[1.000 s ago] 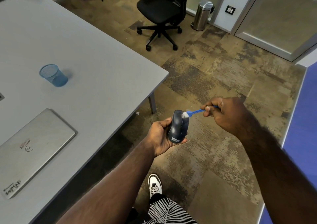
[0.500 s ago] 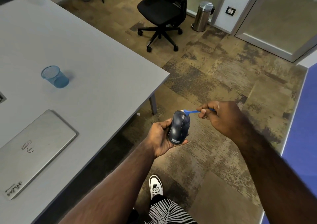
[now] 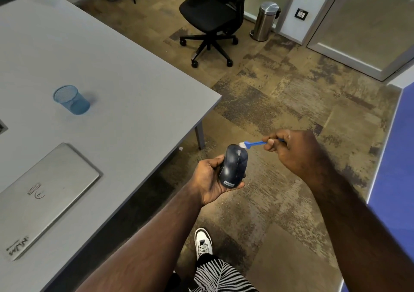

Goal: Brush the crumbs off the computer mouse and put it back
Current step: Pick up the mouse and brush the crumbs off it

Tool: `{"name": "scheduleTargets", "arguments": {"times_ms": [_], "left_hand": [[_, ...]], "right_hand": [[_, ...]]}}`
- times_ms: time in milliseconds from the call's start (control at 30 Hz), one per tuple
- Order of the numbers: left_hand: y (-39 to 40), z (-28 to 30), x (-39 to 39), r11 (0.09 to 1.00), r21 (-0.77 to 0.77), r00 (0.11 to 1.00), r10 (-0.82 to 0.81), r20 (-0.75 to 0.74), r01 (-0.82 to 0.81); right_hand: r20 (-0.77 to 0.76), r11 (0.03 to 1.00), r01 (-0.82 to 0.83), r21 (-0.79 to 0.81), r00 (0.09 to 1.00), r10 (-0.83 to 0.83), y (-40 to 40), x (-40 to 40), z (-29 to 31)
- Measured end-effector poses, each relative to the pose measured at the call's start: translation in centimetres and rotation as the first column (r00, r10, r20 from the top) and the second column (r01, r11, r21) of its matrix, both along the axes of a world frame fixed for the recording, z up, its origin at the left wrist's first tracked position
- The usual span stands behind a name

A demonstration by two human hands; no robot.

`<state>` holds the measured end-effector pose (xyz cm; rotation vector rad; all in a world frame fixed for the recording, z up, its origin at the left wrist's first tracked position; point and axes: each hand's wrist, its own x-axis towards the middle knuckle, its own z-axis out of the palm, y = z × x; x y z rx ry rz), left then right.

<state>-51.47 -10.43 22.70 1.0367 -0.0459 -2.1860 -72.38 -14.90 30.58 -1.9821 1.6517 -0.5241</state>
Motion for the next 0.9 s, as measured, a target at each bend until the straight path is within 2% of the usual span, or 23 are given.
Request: {"name": "scheduleTargets", "arguments": {"times_ms": [67,200,267,400,533,600,800,900], "left_hand": [[-0.1,-0.1,0.2,1.000,-0.005,1.000,0.013,-0.018,-0.013],[-0.4,-0.4,0.5,0.998,0.011,0.997,0.063,-0.043,-0.063],[-0.4,-0.6,0.5,0.997,0.018,0.995,0.076,-0.062,-0.075],[-0.4,-0.5,0.2,0.997,0.021,0.988,0.076,-0.133,-0.073],[-0.7,-0.5,0.1,0.995,0.028,0.986,0.101,-0.132,-0.098],[-0.7,-0.5,0.1,0.994,0.031,0.986,0.106,-0.126,-0.103],[-0.6,-0.6,0.2,0.995,0.022,0.986,0.095,-0.137,-0.093],[-0.6,-0.8,0.5,0.993,0.037,0.984,0.118,-0.135,-0.114]], "right_hand": [[0.014,0.999,-0.031,-0.008,0.999,0.031,0.3,-0.5,0.1],[0.143,0.982,-0.169,0.084,0.977,0.156,1.9,-1.1,0.2],[0.147,0.987,-0.138,0.082,0.981,0.125,1.9,-1.4,-0.1],[0.126,0.997,-0.001,-0.076,0.992,0.011,1.6,-1.5,-0.2],[0.203,0.984,-0.174,0.042,0.966,0.162,2.1,-1.4,0.4],[0.203,0.970,-0.237,0.050,0.954,0.222,2.1,-1.5,0.3],[0.156,0.996,-0.004,-0.086,0.988,0.018,1.4,-0.9,-0.5],[0.186,0.993,-0.120,0.016,0.976,0.115,2.0,-0.8,-0.1]]}}
